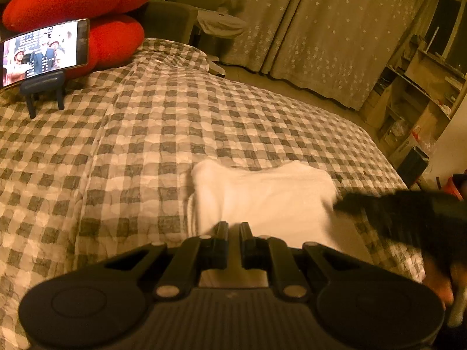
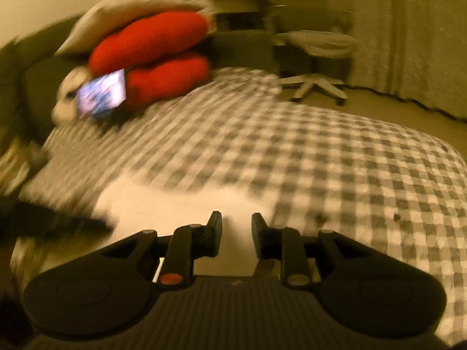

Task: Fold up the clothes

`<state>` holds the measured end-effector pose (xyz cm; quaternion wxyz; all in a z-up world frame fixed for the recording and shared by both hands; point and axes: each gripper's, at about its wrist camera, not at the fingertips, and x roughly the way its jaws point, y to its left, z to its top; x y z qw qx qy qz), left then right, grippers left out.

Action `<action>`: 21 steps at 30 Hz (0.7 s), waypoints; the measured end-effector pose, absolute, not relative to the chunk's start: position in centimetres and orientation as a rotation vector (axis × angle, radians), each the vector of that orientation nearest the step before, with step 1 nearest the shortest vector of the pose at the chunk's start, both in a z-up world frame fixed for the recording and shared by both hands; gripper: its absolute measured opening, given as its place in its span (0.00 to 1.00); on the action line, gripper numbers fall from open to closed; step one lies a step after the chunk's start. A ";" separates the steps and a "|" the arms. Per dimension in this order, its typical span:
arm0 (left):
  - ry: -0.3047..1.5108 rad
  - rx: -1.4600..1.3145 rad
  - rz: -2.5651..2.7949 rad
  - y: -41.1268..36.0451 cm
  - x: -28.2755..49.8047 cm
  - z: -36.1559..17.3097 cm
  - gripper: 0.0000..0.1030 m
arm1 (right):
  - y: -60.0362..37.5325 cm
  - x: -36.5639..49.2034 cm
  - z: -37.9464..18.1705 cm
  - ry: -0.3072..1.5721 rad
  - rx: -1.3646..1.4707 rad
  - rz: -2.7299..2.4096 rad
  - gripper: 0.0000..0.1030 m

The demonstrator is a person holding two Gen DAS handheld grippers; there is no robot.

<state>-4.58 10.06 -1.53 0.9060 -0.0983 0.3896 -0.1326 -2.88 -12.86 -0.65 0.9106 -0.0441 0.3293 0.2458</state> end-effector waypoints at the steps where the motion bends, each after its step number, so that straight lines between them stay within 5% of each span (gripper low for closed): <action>1: 0.805 -0.202 -0.274 10.0 -4.6 -1.5 0.10 | -12.7 -3.9 -0.8 0.683 -0.120 0.531 0.26; 21: 0.806 -0.207 -0.279 10.2 -4.5 -1.7 0.09 | -11.2 -13.1 -3.6 0.601 -0.577 0.653 0.24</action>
